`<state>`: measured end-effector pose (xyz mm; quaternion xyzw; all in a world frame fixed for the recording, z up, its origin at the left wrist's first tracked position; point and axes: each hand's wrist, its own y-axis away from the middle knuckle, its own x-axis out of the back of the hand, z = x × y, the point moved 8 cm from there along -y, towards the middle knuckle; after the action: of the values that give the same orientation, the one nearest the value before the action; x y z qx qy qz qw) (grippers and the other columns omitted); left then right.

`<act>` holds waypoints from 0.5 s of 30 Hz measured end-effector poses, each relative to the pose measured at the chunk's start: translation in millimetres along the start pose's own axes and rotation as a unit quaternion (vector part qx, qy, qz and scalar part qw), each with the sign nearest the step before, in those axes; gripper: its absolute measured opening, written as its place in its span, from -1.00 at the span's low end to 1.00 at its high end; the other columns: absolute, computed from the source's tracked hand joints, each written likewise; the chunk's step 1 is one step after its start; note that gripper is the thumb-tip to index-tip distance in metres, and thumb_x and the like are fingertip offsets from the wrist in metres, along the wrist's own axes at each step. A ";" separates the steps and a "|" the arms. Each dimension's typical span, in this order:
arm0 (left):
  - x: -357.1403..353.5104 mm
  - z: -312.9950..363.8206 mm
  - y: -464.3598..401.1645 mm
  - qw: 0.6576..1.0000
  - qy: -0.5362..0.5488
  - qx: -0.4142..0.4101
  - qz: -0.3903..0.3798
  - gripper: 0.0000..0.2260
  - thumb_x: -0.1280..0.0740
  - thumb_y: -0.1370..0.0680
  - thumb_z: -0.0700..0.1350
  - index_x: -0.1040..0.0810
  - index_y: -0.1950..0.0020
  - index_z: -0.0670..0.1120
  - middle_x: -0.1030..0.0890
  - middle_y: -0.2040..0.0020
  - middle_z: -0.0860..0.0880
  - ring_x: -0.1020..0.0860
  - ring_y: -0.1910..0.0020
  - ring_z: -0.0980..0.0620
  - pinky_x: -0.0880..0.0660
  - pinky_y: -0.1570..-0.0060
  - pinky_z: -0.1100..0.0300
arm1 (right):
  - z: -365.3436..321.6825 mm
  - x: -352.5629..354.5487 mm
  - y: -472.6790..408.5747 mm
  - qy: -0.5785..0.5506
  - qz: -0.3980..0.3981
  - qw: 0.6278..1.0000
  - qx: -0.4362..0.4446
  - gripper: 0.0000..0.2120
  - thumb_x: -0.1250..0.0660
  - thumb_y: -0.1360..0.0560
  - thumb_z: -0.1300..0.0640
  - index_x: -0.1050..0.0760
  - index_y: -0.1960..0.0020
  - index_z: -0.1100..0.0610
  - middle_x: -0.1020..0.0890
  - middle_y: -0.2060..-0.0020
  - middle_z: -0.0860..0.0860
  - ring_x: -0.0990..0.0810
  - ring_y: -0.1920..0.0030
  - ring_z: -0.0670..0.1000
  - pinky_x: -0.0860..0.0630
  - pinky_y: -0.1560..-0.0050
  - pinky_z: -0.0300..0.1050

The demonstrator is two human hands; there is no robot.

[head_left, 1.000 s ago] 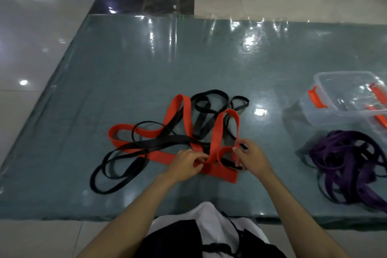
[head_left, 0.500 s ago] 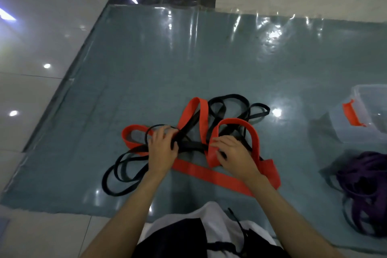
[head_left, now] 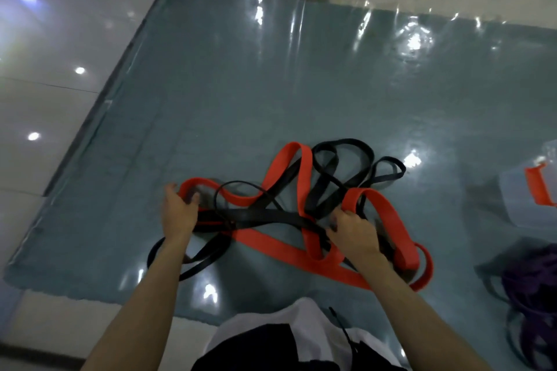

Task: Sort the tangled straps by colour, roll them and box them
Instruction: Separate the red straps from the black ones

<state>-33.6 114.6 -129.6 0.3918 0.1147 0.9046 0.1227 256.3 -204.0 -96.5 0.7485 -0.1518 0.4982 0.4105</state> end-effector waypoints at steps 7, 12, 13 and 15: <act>9.4 0.4 -21.5 0.997 0.062 0.028 -0.038 -0.86 -0.51 -0.58 -0.04 -0.66 0.05 -0.10 -0.66 0.17 -0.07 -0.68 -0.03 -0.25 -0.47 0.12 0.12 | -0.1 -7.5 4.9 0.133 -0.032 0.990 0.018 -0.81 -0.30 -0.57 0.07 -0.60 -0.12 0.09 -0.72 -0.06 0.08 -0.70 -0.09 0.16 -0.58 -0.05 -0.01; 37.6 -3.1 -7.3 0.996 0.083 0.027 0.022 -0.60 -0.46 -0.61 -0.02 -0.45 -0.33 -0.20 -0.59 -0.14 -0.19 -0.60 -0.12 -0.22 -0.49 -0.06 0.02 | -27.0 -13.7 10.4 0.132 -0.102 0.983 0.081 -0.61 -0.34 -0.58 -0.12 -0.56 -0.21 0.17 -0.68 -0.17 0.17 -0.66 -0.21 0.22 -0.55 -0.10 0.01; 39.0 -10.3 -1.7 0.997 0.062 0.039 0.017 -0.54 -0.46 -0.61 0.04 -0.43 -0.36 -0.20 -0.58 -0.20 -0.21 -0.59 -0.17 -0.22 -0.50 -0.13 0.01 | -33.6 -12.4 10.7 0.127 -0.103 0.982 0.091 -0.61 -0.32 -0.59 -0.12 -0.56 -0.23 0.17 -0.68 -0.18 0.18 -0.66 -0.22 0.23 -0.56 -0.12 0.03; 37.7 -23.0 9.2 0.998 0.010 0.058 -0.024 -0.47 -0.44 -0.60 0.16 -0.46 -0.36 -0.21 -0.59 -0.25 -0.23 -0.59 -0.24 -0.23 -0.51 -0.29 -0.08 | -44.4 -11.0 11.6 0.112 -0.101 0.982 0.110 -0.61 -0.27 -0.64 -0.14 -0.59 -0.23 0.15 -0.68 -0.19 0.19 -0.66 -0.24 0.23 -0.56 -0.17 0.06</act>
<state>-76.7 115.1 -116.5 0.3861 0.1770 0.8973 0.1201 216.2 -179.2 -93.3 0.7399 0.0273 0.5484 0.3887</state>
